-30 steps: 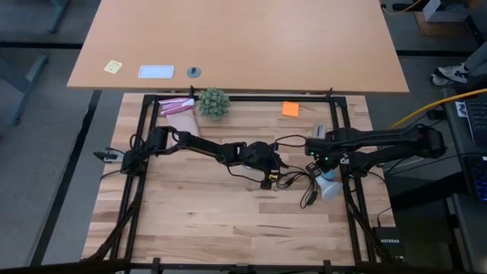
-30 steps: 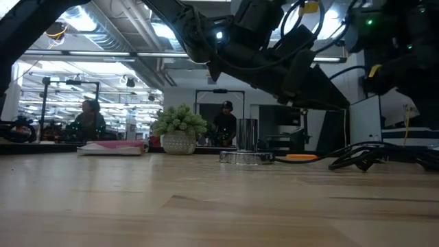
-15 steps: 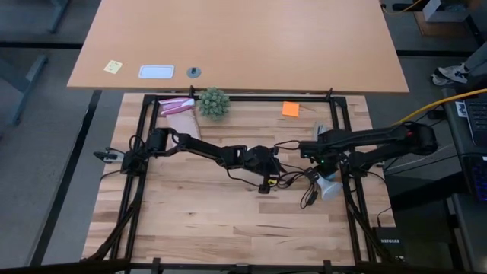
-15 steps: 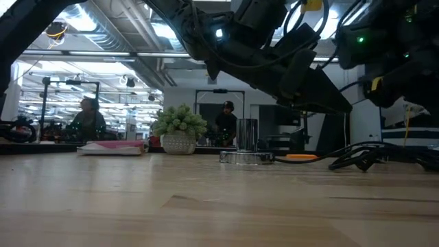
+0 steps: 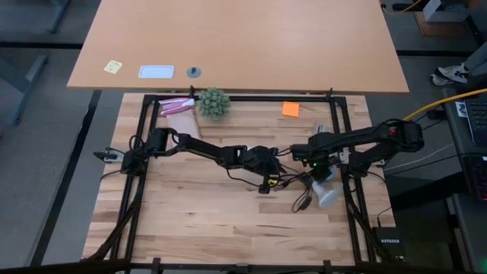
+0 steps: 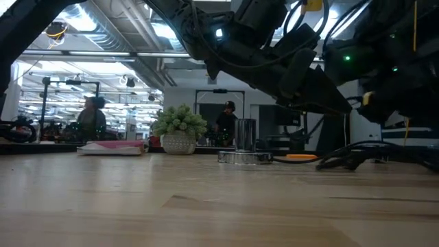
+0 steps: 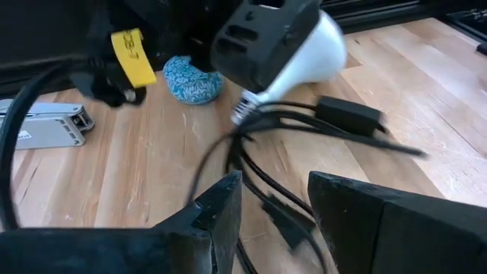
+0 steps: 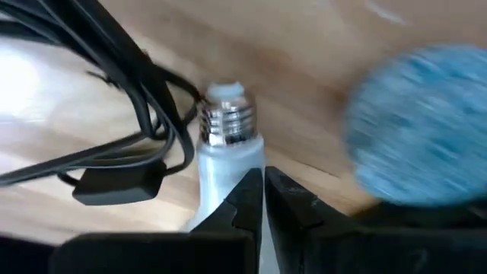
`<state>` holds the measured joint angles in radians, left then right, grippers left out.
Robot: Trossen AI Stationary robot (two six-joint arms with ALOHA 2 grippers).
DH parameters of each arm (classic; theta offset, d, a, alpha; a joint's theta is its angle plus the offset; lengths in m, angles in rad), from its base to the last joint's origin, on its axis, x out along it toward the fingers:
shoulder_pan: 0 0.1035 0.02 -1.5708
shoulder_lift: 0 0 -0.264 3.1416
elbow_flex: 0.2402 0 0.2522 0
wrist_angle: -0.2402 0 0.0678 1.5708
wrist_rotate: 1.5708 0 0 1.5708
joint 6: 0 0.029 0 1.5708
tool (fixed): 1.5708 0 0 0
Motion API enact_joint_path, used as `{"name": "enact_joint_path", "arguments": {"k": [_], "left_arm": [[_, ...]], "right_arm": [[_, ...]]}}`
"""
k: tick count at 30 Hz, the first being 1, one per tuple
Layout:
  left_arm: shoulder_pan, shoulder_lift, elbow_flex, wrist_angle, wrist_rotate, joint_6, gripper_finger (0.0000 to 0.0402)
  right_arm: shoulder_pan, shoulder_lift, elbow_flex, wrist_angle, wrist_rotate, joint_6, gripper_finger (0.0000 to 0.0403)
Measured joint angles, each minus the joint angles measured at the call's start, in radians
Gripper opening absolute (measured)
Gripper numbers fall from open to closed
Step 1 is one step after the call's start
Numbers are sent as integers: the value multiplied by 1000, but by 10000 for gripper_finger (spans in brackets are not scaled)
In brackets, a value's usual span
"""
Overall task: Screw lightbulb
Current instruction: Insert the lightbulb into the lamp
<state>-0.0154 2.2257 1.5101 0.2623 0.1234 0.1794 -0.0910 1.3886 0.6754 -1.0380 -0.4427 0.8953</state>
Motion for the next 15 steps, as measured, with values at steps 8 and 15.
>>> {"name": "enact_joint_path", "arguments": {"k": [8,15], "left_arm": [[0,0,0,-17,-2,0,143],[-16,0,-1,27,84,78,143]], "right_arm": [[0,9,0,257,-47,-22,24],[0,9,0,332,21,-114,24]]}}
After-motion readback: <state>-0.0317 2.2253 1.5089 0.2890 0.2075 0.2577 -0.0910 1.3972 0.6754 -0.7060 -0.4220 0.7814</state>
